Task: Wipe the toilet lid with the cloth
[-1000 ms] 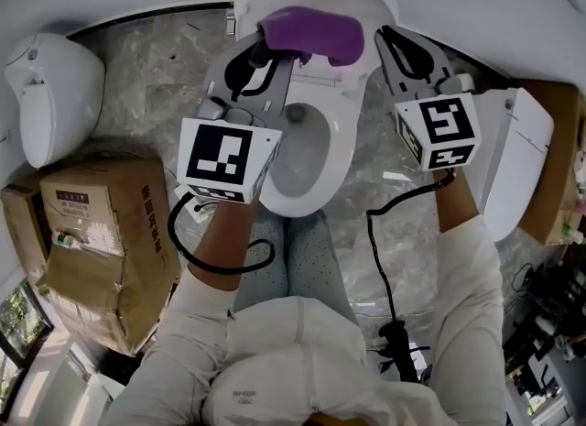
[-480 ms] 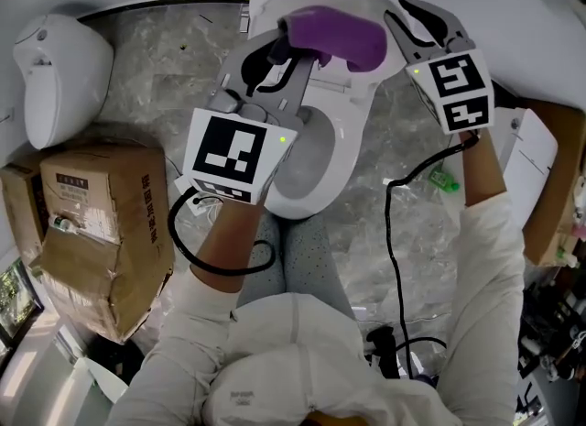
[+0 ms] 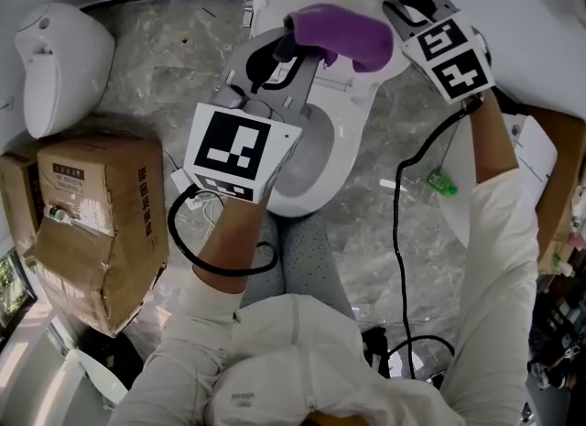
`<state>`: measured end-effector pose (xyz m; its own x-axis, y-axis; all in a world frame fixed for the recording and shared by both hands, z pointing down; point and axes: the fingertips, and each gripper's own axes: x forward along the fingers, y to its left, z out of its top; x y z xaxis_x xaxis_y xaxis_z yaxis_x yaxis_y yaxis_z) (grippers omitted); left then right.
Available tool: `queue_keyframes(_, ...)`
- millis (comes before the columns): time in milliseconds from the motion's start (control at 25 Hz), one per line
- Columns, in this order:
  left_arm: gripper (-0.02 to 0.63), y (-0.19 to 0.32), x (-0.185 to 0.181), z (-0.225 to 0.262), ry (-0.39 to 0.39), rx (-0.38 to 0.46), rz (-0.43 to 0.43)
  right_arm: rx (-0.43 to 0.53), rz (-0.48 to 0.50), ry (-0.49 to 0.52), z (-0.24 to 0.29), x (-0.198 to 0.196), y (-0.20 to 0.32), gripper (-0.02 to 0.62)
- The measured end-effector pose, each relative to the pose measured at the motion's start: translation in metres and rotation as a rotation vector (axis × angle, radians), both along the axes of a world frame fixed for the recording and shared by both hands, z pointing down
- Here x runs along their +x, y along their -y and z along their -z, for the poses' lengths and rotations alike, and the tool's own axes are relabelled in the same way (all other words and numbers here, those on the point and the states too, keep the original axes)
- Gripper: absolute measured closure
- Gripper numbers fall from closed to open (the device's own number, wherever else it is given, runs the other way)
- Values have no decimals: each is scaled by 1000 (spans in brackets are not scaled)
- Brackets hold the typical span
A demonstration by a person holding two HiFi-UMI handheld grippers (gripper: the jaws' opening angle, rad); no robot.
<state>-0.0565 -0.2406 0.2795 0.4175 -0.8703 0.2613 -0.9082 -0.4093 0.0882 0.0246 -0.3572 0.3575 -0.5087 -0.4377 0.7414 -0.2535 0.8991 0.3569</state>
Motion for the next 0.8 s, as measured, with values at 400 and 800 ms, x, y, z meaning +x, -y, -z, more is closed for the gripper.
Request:
queue_keyframes(400,557,-17,-4,-4,9,-2,2,54,21,-29,9,0,-20,520)
queue_keyframes(800,557,-82,-14,-5,-26,17,-37,137,19,-41,23,3,-105,531)
